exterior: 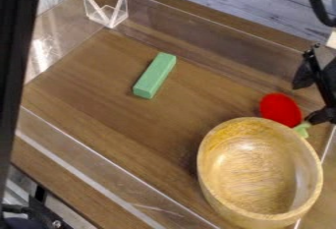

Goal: Move the red object to the right side of the table

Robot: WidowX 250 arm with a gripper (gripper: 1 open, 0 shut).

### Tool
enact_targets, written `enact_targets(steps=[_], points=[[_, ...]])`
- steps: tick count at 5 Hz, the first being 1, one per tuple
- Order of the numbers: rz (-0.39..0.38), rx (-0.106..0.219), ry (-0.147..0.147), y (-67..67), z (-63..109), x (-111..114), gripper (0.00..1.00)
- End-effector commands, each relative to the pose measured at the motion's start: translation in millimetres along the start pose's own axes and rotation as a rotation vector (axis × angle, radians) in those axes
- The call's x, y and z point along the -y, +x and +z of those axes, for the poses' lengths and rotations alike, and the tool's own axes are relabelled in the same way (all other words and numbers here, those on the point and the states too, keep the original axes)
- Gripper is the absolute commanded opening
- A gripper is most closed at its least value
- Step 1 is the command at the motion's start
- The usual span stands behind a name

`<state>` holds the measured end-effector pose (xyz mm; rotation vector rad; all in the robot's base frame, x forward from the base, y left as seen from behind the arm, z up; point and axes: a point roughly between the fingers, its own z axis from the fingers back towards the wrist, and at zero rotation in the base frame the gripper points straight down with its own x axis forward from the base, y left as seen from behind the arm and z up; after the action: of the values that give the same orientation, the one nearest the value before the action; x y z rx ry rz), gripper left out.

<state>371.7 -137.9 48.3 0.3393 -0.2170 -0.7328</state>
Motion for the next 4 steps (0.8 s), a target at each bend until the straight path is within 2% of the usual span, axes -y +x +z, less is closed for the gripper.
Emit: enact_targets(steps=[1, 3, 4], points=[[-0.043, 0.069, 0.024, 0.7, 15.7, -5.3, 1.00], [0.013, 0.068, 0.065, 3.8, 35.7, -20.7, 1.00], [0.038, 0.065, 0.071, 4.6, 35.9, -19.7, 1.00]])
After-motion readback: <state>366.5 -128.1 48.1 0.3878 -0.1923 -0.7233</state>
